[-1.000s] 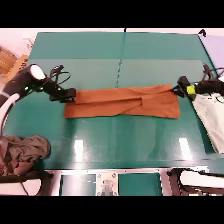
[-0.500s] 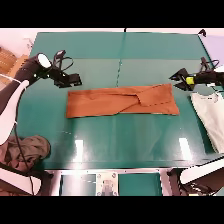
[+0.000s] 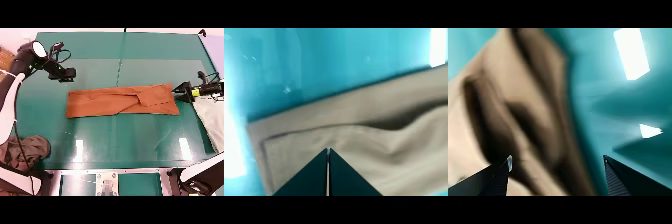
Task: Fold the shirts.
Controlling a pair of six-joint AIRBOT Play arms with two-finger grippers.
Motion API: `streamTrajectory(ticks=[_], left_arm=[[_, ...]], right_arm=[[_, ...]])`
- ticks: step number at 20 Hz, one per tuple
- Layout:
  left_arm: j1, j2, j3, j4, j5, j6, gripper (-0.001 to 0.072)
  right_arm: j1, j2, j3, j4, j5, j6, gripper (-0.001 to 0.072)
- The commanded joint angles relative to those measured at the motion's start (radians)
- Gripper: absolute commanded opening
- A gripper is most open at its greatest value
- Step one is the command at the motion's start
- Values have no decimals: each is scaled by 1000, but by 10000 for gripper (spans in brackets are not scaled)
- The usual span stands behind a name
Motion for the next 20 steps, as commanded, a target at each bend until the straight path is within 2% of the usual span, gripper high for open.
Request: streamTrajectory(ticks=[1,5,6,7,9,10,14,18,20], left_arm=[[0,0,8,-63,-51,-7,33],[-1,0,7,-111,-68,-7,33],[-1,0,7,-118,-69,-7,33],[-1,0,7,-133,-69,-7,33],[-2,0,7,-170,-65,-7,26],[-9,0,7,-179,-61,-7,26],[-93,-2,5,-183,9,-7,26],[-296,-86,4,-201,169,-8,26],[-402,-164,4,-286,274,-6,26]], right_arm=[[40,-67,1,64,71,-109,655],[84,-73,9,72,77,-130,647],[87,-73,9,72,69,-130,569],[88,-73,9,72,61,-130,344],[88,-73,9,73,55,-130,59],[87,-72,9,72,56,-130,20],[88,-32,19,72,85,-121,19],[110,120,31,72,127,-89,19],[141,216,31,72,189,-44,19]])
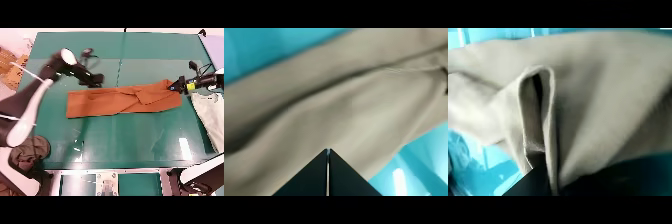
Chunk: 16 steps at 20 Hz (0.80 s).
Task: Fold the shirts.
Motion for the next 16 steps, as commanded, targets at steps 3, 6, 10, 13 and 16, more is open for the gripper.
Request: streamTrajectory(ticks=[3,6,10,13,16], left_arm=[[-245,-181,16,-238,284,25,26],[-304,-240,24,-291,309,22,25],[-314,-261,25,-324,297,8,26],[-274,-260,75,-322,164,23,26],[-187,-250,212,-206,-175,29,25]], right_arm=[[98,246,4,2,126,100,19],[169,365,24,2,152,130,19],[225,427,35,-2,144,133,19],[243,424,32,-36,143,133,19],[251,424,32,-39,138,147,20]])
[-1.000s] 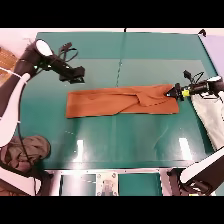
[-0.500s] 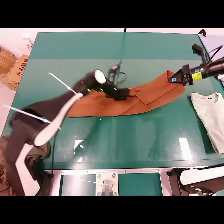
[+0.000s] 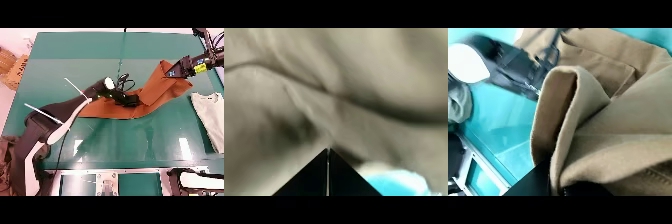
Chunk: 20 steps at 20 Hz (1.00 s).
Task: Fold the shirts.
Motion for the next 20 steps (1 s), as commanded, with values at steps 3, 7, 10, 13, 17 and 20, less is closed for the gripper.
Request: streamTrajectory(ticks=[3,7,10,13,17,20], left_arm=[[141,74,235,461,-537,-69,25],[253,230,271,911,-728,-77,26],[353,313,271,967,-745,-74,26],[422,347,267,964,-721,-53,26],[451,349,245,964,-719,4,26],[451,349,245,959,-705,29,26]], right_arm=[[79,8,0,-10,-37,68,20],[295,2,-23,-11,-226,141,20],[541,-54,-81,-11,-515,201,20],[826,-230,-90,42,-937,255,178],[996,-375,-43,112,-1184,252,496],[826,-297,-43,68,-924,255,489]])
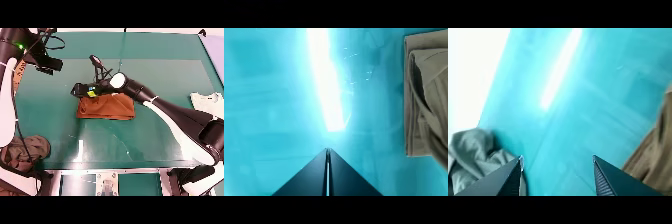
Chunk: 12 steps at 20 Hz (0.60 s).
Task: Fold the shirts.
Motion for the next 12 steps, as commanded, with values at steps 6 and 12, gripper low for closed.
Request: streamTrajectory(ticks=[6,12], left_arm=[[13,6,-4,8,22,35,26],[13,6,-4,1,21,31,26]], right_arm=[[-507,154,-34,-278,527,62,463],[-732,158,-335,-201,492,-34,597]])
